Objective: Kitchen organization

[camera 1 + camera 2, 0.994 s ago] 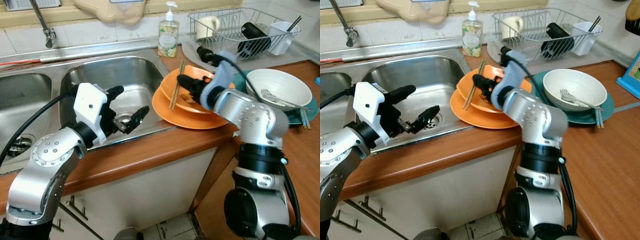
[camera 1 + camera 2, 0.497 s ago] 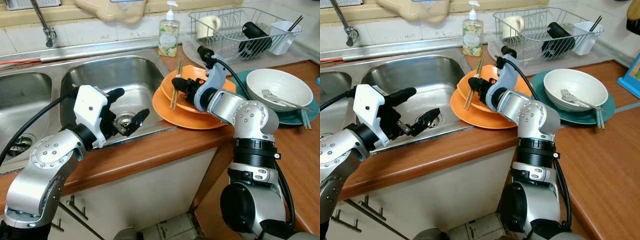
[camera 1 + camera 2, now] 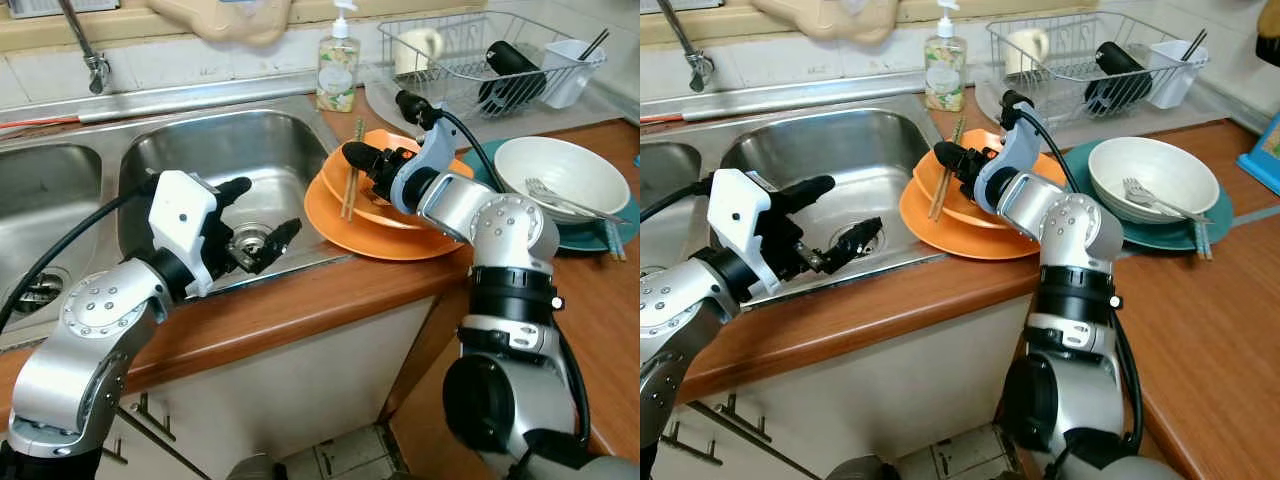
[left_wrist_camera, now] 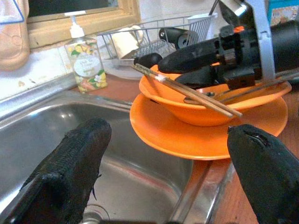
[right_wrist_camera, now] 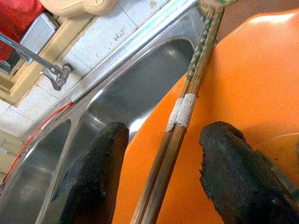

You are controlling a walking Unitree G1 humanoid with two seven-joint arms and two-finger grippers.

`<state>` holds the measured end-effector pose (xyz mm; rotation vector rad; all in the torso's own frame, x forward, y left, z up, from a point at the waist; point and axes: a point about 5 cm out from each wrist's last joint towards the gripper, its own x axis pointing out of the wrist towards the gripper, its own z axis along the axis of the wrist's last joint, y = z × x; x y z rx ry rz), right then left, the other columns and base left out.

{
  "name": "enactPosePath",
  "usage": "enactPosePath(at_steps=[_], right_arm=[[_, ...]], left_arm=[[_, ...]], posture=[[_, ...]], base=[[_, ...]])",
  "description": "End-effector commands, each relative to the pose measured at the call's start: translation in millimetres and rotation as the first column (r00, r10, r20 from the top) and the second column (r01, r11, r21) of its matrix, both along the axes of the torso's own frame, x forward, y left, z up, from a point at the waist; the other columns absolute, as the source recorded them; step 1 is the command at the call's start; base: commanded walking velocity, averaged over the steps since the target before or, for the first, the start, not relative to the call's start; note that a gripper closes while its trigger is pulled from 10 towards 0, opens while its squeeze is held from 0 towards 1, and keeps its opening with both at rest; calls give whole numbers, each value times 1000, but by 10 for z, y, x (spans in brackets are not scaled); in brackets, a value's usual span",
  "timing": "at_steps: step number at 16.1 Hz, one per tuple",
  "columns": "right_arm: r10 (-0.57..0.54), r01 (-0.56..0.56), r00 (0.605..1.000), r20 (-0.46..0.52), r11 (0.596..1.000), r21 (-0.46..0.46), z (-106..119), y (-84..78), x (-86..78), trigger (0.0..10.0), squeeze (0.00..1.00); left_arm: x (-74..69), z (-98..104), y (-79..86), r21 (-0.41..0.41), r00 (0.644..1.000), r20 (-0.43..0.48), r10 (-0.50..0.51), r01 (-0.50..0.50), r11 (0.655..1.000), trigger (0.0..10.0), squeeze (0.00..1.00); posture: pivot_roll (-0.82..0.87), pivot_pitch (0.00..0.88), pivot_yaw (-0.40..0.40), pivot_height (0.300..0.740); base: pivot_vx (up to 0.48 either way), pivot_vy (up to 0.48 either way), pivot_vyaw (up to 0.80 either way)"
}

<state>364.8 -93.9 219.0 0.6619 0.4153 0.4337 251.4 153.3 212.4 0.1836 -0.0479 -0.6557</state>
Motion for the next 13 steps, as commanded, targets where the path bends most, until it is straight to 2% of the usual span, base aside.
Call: enactPosePath(at_steps=[1, 5, 6, 8, 9, 13], right_arm=[[26, -26, 1000, -9, 1000, 11, 58, 45, 25, 10000, 0], [31, -31, 996, -86, 1000, 2, -32, 74, 69, 10000, 0], [30, -29, 995, -94, 1000, 10, -40, 76, 74, 6275, 0], [25, -21, 993, -116, 999, 37, -59, 71, 96, 1216, 0], [20, -14, 992, -121, 999, 48, -65, 62, 103, 0, 0], [18, -4, 991, -135, 995, 100, -54, 43, 123, 0, 0]], left_arm=[[-28, 23, -39, 12, 999, -4, -37, 37, 999, 10000, 0], [-75, 13, -63, 8, 997, -29, -76, 76, 997, 10000, 0], [-79, 12, -66, 8, 996, -32, -79, 79, 997, 10000, 0], [-86, 11, -70, 9, 995, -39, -88, 88, 996, 10000, 0], [-86, 12, -71, 9, 995, -40, -90, 90, 996, 10000, 0], [-87, 16, -73, 12, 994, -41, -98, 99, 995, 10000, 0]], posture=[[35, 0, 11, 716], [38, 0, 9, 716], [38, 0, 9, 716], [44, 0, 6, 716], [44, 0, 6, 716], [43, 0, 9, 716]], base=[[0, 0, 0], [0, 0, 0], [0, 0, 0], [0, 0, 0], [0, 0, 0], [0, 0, 0]])
